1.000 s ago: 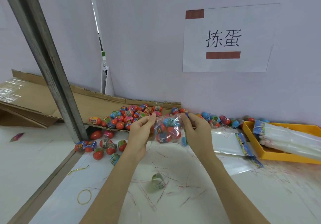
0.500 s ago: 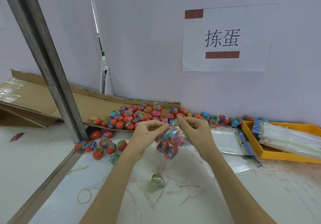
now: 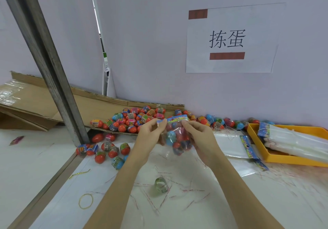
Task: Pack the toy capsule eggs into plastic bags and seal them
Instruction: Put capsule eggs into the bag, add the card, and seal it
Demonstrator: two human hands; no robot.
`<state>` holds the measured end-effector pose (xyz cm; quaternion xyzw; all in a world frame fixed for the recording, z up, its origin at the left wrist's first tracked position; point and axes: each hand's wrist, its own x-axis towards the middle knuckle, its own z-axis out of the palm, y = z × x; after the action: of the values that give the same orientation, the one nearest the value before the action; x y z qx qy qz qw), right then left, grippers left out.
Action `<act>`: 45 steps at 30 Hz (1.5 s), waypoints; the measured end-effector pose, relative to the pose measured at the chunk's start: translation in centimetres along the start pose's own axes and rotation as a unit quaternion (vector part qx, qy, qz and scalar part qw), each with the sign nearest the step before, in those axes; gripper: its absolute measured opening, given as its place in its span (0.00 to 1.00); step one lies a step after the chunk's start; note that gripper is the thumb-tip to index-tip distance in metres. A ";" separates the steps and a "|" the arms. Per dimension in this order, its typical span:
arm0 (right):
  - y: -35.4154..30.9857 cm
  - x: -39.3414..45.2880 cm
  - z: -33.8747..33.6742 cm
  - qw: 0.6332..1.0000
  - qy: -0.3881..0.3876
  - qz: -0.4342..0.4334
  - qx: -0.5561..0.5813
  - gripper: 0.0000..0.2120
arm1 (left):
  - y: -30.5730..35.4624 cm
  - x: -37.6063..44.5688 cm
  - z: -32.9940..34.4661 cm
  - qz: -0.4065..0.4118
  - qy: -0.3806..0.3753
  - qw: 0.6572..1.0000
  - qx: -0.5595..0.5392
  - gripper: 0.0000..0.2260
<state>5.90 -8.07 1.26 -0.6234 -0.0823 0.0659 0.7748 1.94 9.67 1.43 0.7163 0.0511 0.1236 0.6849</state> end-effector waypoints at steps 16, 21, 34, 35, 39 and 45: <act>-0.5 -0.4 -0.2 0.987 -0.088 -0.051 -0.122 0.16 | 0.5 -0.2 -0.5 -0.003 0.028 1.000 0.000 0.14; -0.7 -0.3 0.3 0.994 -0.050 0.019 -0.098 0.21 | 0.2 0.0 -0.5 0.102 0.077 0.991 0.039 0.13; -0.3 -0.6 1.4 0.997 -0.035 0.043 -0.055 0.12 | -0.4 0.1 -0.2 0.136 0.120 0.976 0.120 0.05; -0.3 -0.5 1.2 0.996 -0.033 0.052 -0.060 0.12 | -0.4 0.1 -0.2 0.142 0.118 0.975 0.124 0.05; -0.4 -0.2 0.8 0.996 0.014 0.041 -0.073 0.13 | -0.3 0.0 0.1 0.162 0.113 0.971 0.139 0.05; -0.7 -0.7 0.3 0.980 -0.155 0.120 0.014 0.20 | -0.5 0.2 -0.6 0.187 0.211 0.949 0.139 0.05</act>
<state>5.15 -8.04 2.02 -0.6002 -0.1247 0.2557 0.7476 2.01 10.33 0.98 0.7585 0.0757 0.3896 0.5169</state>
